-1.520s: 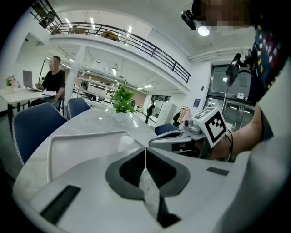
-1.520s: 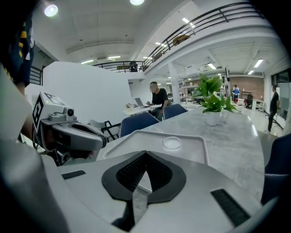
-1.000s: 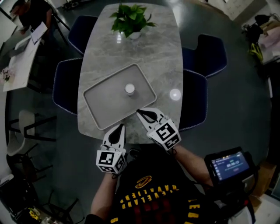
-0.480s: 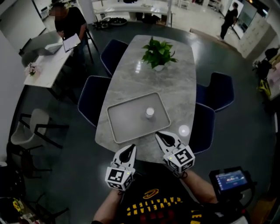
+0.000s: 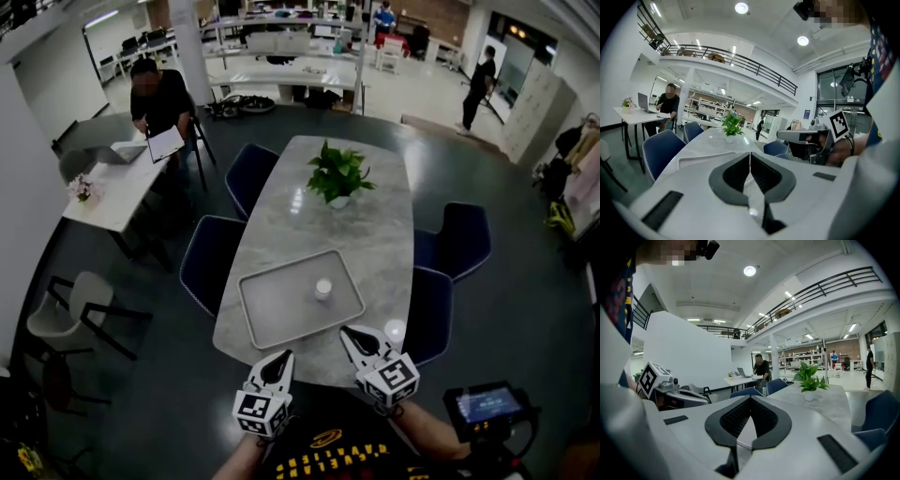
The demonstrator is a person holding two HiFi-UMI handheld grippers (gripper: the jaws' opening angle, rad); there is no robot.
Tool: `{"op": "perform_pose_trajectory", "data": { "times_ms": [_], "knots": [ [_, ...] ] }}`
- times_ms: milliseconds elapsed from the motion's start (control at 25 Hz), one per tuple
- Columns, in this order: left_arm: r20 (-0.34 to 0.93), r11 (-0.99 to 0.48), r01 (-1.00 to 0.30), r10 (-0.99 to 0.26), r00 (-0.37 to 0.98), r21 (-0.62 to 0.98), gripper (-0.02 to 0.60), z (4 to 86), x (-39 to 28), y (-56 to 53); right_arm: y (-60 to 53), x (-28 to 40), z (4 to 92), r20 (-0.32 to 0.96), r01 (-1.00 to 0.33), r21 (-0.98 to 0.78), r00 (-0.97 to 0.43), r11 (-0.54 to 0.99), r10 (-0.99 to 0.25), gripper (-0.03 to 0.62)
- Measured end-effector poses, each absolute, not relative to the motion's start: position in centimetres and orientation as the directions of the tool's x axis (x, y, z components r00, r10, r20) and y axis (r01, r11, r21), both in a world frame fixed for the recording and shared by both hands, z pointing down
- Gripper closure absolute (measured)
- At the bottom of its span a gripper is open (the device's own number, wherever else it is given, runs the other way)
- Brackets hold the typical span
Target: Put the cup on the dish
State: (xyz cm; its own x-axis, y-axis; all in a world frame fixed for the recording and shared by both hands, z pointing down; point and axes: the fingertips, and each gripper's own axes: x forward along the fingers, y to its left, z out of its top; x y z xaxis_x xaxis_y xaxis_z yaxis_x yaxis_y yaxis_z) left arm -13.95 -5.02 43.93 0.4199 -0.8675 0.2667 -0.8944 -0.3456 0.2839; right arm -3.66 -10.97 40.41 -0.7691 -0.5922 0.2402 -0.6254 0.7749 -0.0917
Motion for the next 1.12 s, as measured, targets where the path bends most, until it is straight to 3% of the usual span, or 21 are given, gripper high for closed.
{"op": "perform_pose_trajectory", "data": {
  "times_ms": [1120],
  "knots": [
    [0.241,-0.366,-0.888,-0.868,0.434,0.278,0.574,42.4,-15.1,-6.7,-12.5,-1.8,35.8,0.107,-0.674,-0.097,-0.738,0.732,-0.666,0.588]
  ]
}}
